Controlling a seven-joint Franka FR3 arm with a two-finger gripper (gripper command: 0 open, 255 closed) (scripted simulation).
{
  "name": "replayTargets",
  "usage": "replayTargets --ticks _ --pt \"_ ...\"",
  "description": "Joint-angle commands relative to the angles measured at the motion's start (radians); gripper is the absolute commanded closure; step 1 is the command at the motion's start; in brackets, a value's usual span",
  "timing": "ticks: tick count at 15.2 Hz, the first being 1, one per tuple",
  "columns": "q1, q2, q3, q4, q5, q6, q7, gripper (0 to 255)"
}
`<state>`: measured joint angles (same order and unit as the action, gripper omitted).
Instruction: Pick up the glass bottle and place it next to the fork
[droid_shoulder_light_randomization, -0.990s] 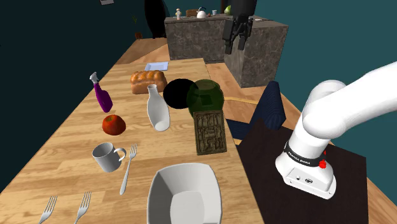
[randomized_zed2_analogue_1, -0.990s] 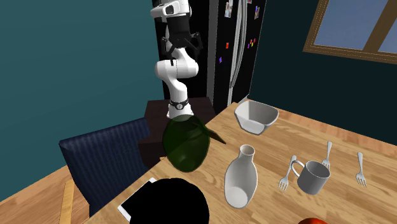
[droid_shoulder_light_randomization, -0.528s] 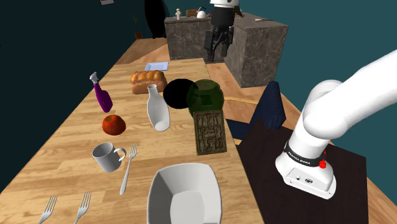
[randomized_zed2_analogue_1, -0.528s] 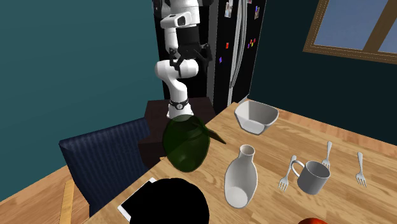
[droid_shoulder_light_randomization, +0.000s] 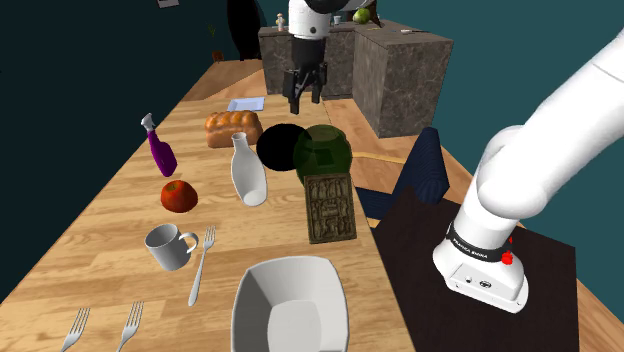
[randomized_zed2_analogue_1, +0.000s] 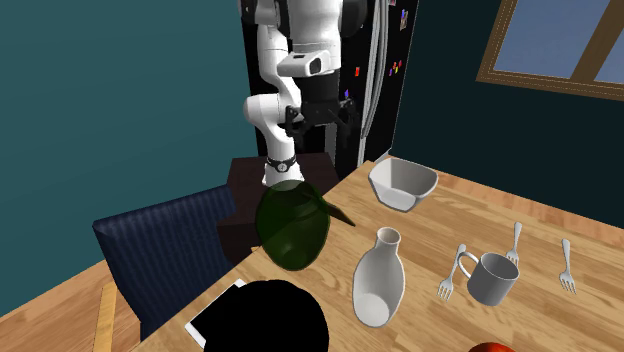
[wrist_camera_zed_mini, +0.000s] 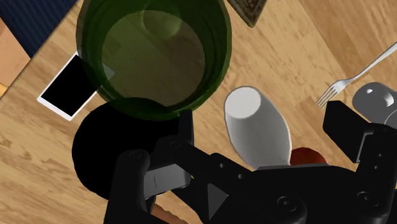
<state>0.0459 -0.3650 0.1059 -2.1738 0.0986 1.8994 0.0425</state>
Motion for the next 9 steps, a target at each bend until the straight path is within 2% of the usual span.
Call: replayTargets --ticks 1,9 --pt "0.007 0.071 0.019 0.033 -0.009 0.044 0.01 0" --pt "0.03 0.362 0.072 0.23 -0.084 0.152 0.05 0"
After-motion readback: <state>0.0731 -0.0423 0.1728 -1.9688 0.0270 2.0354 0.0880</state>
